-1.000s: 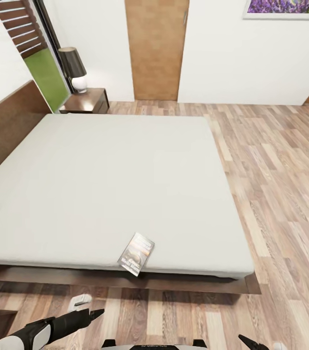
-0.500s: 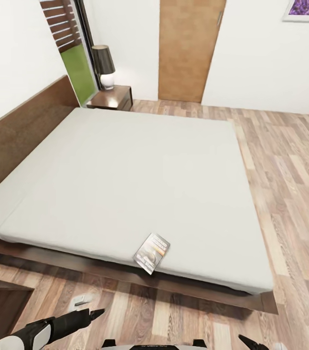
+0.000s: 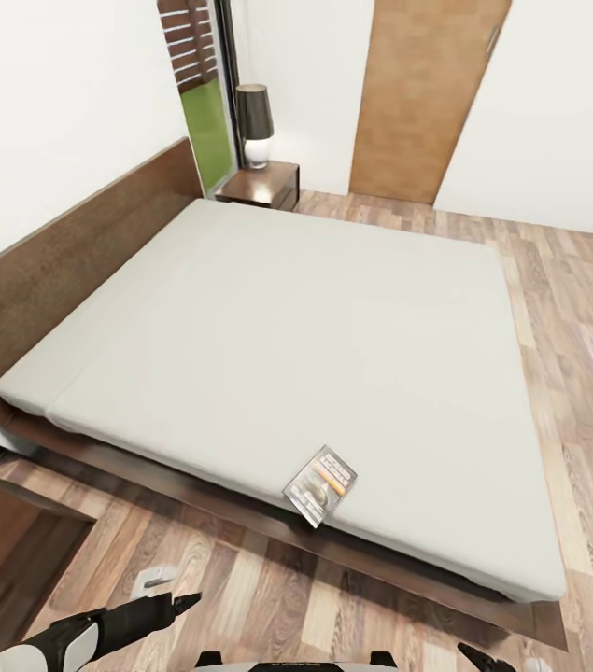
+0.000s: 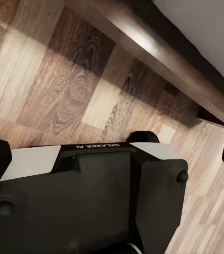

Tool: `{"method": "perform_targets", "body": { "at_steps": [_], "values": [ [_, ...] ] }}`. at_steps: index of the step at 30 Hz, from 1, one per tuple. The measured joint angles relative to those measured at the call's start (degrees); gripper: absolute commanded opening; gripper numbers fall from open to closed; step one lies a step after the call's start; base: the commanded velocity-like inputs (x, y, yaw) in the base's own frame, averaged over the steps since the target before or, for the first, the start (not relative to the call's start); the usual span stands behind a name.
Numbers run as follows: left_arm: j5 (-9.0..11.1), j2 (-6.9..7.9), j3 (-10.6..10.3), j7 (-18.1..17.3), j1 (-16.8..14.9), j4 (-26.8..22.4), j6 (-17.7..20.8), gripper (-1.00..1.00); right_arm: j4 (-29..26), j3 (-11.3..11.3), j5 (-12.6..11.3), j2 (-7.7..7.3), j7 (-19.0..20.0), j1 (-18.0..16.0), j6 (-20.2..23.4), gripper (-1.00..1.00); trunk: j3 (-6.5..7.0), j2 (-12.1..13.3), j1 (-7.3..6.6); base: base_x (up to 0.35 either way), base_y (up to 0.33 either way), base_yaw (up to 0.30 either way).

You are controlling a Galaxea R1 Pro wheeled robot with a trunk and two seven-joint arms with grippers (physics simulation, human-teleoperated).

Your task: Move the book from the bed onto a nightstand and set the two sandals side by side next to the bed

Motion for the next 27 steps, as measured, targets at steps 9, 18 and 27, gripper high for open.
{"method": "perform_targets", "body": {
  "at_steps": [9,18,27],
  "values": [
    [0.04,-0.30,0.09,0.02,-0.02,0.02,0.00,1.00,-3.13,-0.31,0.43,3.06,0.20,0.02,0.69,1.00,0.00,0.00,0.00,0.000,0.000,0.049],
    [0.13,-1.09,0.23,0.01,-0.02,0.02,0.00,1.00,-12.67,-0.20,0.27,13.63,-0.02,0.02,1.12,1.00,0.00,0.00,0.00,0.000,0.000,0.001],
    [0.17,-1.22,0.26,0.09,-0.02,0.03,-0.06,1.00,-16.06,-0.16,0.14,20.06,-0.08,-0.05,0.96,1.00,0.00,0.00,0.00,0.000,0.000,0.000]
  ]
}}
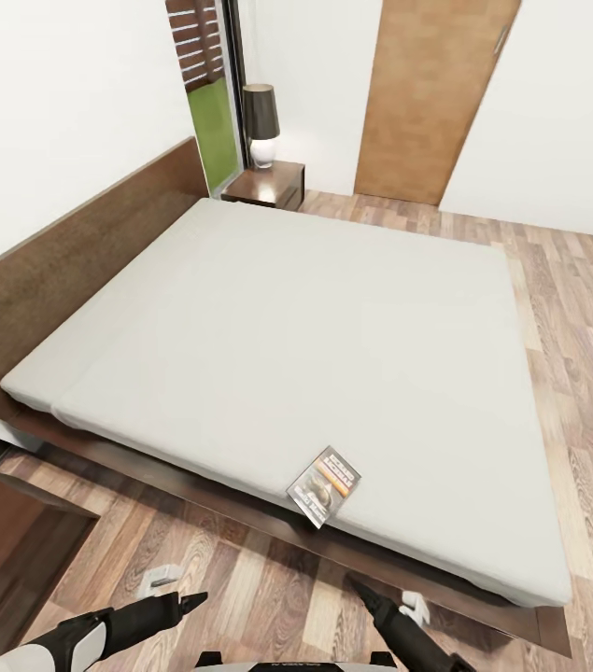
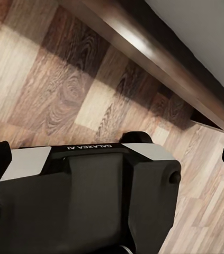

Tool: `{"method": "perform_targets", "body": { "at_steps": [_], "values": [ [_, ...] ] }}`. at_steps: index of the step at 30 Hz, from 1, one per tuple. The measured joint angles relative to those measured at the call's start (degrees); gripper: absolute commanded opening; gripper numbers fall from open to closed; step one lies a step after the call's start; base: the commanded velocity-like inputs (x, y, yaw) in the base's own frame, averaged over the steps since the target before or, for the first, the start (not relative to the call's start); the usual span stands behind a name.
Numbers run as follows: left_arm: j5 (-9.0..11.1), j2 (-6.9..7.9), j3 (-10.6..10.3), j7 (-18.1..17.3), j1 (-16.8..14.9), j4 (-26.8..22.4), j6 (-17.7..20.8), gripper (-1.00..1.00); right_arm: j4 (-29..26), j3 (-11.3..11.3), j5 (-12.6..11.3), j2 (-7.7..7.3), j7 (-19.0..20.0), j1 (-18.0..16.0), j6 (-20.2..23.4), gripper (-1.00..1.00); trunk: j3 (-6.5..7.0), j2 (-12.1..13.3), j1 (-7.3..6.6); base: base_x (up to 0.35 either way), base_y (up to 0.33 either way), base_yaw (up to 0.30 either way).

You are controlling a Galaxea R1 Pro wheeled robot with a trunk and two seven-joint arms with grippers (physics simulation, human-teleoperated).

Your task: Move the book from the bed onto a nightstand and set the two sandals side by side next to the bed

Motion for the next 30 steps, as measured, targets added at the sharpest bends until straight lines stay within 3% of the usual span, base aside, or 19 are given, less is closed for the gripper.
{"method": "perform_targets", "body": {
  "at_steps": [7,10,24,30],
  "values": [
    [0.02,-0.03,0.03,0.15,0.00,0.00,-0.86,1.00,-1.63,0.05,-0.52,3.22,0.13,-0.02,-0.67,1.00,0.00,0.00,0.00,0.000,0.000,0.000],
    [0.01,-0.20,0.02,0.23,0.01,0.00,-0.99,1.00,-2.09,0.07,-0.60,3.93,0.09,-0.02,-0.71,1.00,0.00,0.00,0.00,0.000,0.000,0.000],
    [0.01,-1.07,0.02,0.36,0.00,-0.01,-1.06,1.00,-2.37,0.08,-0.80,6.04,-0.04,-0.29,-0.70,1.00,0.00,0.00,0.00,0.000,0.000,0.000],
    [0.02,-1.27,0.04,0.36,0.00,-0.01,-1.20,1.00,-2.45,0.08,-0.87,6.23,-0.14,-0.49,-0.79,1.00,0.00,0.00,0.00,0.000,0.000,0.000]
  ]
}}
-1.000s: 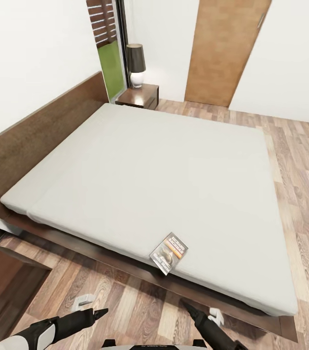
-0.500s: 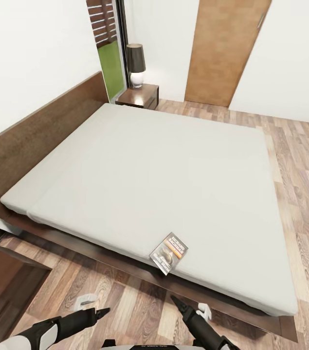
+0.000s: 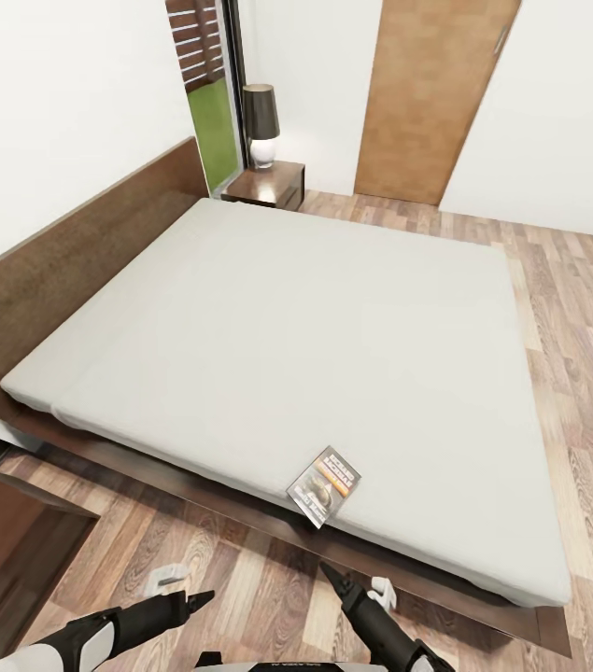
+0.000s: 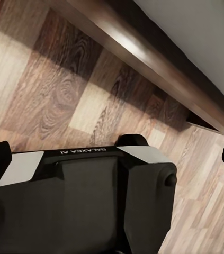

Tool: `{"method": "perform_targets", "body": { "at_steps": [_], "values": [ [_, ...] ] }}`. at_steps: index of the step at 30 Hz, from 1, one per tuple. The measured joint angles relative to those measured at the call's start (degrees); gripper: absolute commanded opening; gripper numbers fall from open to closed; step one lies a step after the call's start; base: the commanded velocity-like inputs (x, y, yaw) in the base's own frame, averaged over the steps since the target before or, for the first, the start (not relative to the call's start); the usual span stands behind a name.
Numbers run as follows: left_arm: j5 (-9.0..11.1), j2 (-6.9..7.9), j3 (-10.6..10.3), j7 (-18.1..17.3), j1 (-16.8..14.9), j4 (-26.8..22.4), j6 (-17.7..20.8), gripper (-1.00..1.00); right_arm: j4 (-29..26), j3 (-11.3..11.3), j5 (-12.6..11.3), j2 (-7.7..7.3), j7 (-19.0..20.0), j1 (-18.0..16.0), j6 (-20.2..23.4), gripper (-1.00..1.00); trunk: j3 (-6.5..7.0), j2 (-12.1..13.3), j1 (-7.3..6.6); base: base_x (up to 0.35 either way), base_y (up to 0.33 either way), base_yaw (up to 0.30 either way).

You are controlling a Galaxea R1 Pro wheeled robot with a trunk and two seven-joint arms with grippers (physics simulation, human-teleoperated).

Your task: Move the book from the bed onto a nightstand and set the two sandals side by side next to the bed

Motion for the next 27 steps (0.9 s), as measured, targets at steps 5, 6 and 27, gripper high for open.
{"method": "perform_targets", "body": {
  "at_steps": [5,6,27],
  "values": [
    [0.01,-0.02,0.04,-0.01,0.00,0.00,-0.72,1.00,0.09,0.00,0.04,0.03,-0.19,-0.04,-0.08,1.00,0.00,0.00,0.00,0.000,0.000,0.000],
    [0.01,-0.01,0.04,-0.01,0.00,0.00,-0.76,1.00,0.10,0.00,0.04,0.03,-0.20,-0.05,-0.08,1.00,0.00,0.00,0.00,0.000,0.000,0.000],
    [0.01,-0.06,-0.04,-0.01,0.02,0.00,-0.90,1.00,1.08,-0.18,-19.83,-0.18,-0.10,-0.05,-0.05,1.00,0.00,0.00,0.00,0.000,0.000,0.000]
  ]
}}
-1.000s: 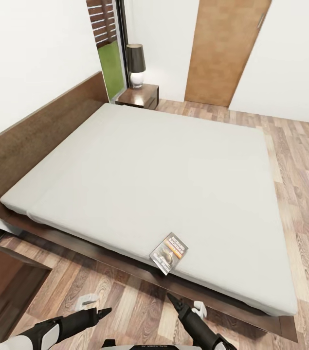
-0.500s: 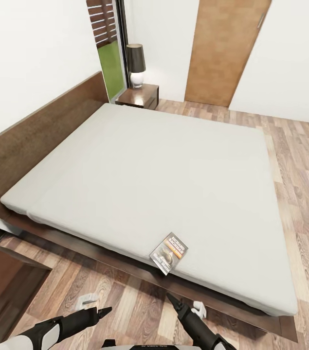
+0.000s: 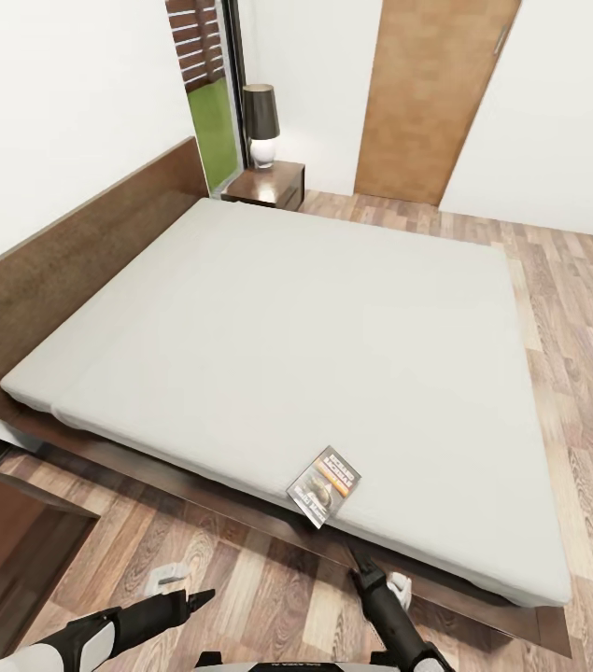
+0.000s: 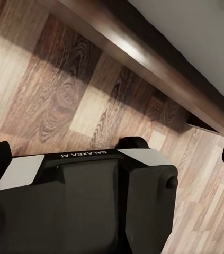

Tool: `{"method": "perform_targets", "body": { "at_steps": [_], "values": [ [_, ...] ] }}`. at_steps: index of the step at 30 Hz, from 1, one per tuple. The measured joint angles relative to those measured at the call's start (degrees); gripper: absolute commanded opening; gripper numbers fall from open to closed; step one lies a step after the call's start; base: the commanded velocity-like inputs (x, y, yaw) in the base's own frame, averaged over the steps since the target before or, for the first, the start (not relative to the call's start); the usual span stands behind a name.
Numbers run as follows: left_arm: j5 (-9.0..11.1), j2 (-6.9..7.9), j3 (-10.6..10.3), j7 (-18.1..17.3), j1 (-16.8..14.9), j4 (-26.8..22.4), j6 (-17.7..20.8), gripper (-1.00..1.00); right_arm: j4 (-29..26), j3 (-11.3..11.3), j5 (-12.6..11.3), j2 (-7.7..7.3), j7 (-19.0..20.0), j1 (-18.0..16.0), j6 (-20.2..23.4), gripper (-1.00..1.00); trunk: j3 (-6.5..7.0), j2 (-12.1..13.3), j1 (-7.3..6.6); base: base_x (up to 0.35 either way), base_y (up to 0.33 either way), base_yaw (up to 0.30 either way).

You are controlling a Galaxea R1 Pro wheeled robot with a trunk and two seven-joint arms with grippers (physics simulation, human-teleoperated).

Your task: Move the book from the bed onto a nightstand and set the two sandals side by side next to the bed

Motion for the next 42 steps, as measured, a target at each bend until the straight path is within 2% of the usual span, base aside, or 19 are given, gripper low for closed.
{"method": "perform_targets", "body": {
  "at_steps": [3,4,7,21,42],
  "values": [
    [0.00,-0.01,0.00,0.00,-0.01,0.00,0.00,1.00,0.01,0.03,-2.73,-0.01,-0.01,0.00,0.00,1.00,0.00,0.00,0.00,0.000,0.000,0.000],
    [0.00,-0.04,-0.01,0.00,-0.01,0.00,0.00,1.00,0.01,0.06,-4.35,0.02,-0.02,0.00,0.02,1.00,0.00,0.00,0.00,0.000,0.000,0.000],
    [0.00,-0.09,-0.01,0.00,-0.02,0.00,0.00,1.00,0.07,0.08,-5.17,0.08,-0.02,0.00,0.05,1.00,0.00,0.00,0.00,0.000,0.000,0.000],
    [0.00,-0.11,-0.01,0.00,-0.01,0.00,0.00,1.00,0.25,1.73,-5.54,0.22,-0.11,0.00,0.14,1.00,0.00,0.00,0.00,0.000,0.003,0.000],
    [0.00,-0.11,-0.01,0.00,-0.02,0.00,0.00,1.00,0.19,1.83,-5.54,0.22,-0.11,0.00,0.14,1.00,0.00,0.00,0.00,0.016,0.081,0.000]
  ]
}}
